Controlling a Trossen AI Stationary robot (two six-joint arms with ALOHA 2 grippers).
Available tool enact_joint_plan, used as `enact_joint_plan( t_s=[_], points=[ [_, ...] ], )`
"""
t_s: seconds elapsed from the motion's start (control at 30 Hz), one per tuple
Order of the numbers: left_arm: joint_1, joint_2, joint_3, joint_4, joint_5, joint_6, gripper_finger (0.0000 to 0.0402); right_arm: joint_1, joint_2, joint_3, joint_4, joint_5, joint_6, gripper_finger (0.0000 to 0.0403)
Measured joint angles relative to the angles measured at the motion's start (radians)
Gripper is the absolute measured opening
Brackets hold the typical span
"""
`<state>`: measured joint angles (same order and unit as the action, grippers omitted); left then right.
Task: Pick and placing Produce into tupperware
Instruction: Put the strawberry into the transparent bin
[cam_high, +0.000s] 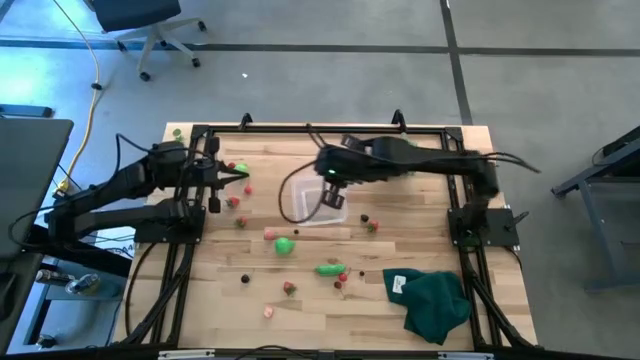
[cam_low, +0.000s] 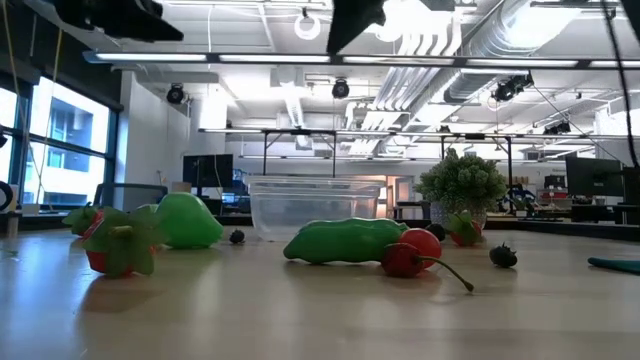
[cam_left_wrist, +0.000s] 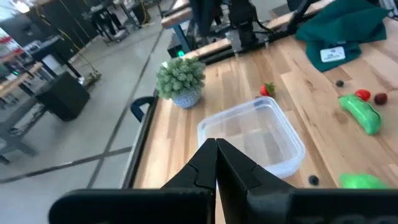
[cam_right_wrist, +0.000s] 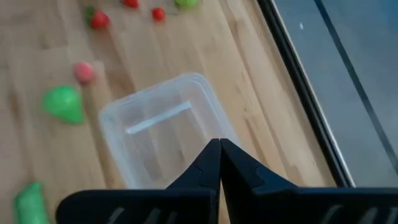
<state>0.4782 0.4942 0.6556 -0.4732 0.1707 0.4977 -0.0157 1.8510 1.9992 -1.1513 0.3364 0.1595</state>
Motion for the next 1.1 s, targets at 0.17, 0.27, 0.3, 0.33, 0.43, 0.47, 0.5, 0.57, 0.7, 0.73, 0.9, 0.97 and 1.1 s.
enact_joint_plan(
  t_s=[0.17, 0.27, 0.3, 0.33, 0.43, 0.47, 0.5, 0.57, 0.7, 0.73, 0.9, 0.97, 1.1],
  points=[
    [0.0, -0.014, 0.0, -0.041, 0.0, 0.02, 0.0001, 0.032, -0.272, -0.4, 0.23, -0.022, 0.047, 0.0],
    [0.0, -0.014, -0.02, -0.052, 0.0, 0.016, 0.0001, 0.048, -0.454, -0.677, 0.424, -0.086, 0.076, 0.0],
    [0.0, -0.014, -0.03, -0.051, 0.0, 0.011, 0.0001, 0.054, -0.513, -0.764, 0.498, -0.119, 0.078, 0.0],
    [0.0, -0.014, -0.039, -0.048, -0.004, 0.002, 0.0001, 0.061, -0.569, -0.845, 0.567, -0.151, 0.088, 0.0],
    [0.0, -0.014, -0.059, -0.043, -0.013, -0.004, 0.0001, 0.079, -0.723, -1.054, 0.754, -0.238, 0.125, 0.0],
    [0.0, -0.014, -0.062, -0.042, -0.012, -0.004, 0.0001, 0.086, -0.767, -1.109, 0.788, -0.252, 0.137, 0.0],
    [0.0, -0.014, -0.062, -0.04, -0.009, -0.004, 0.0001, 0.09, -0.808, -1.16, 0.812, -0.263, 0.154, 0.0],
    [-0.001, -0.014, -0.062, -0.04, 0.003, -0.001, 0.0001, 0.096, -0.876, -1.24, 0.831, -0.268, 0.205, 0.0],
    [-0.001, -0.013, -0.062, -0.056, 0.048, 0.005, 0.0001, 0.098, -0.979, -1.371, 0.835, -0.268, 0.324, 0.0],
    [-0.001, -0.009, -0.062, -0.054, 0.067, 0.008, 0.0001, 0.096, -0.993, -1.394, 0.844, -0.266, 0.339, 0.0],
    [-0.001, 0.035, -0.062, -0.058, 0.186, 0.065, 0.0001, 0.081, -1.031, -1.451, 0.848, -0.271, 0.325, 0.0],
    [-0.001, 0.052, -0.062, -0.06, 0.197, 0.075, 0.0001, 0.083, -1.03, -1.455, 0.85, -0.278, 0.296, 0.0],
    [0.0, 0.086, -0.062, -0.08, 0.197, 0.074, 0.0001, 0.082, -1.026, -1.457, 0.854, -0.286, 0.234, 0.0]
  ],
)
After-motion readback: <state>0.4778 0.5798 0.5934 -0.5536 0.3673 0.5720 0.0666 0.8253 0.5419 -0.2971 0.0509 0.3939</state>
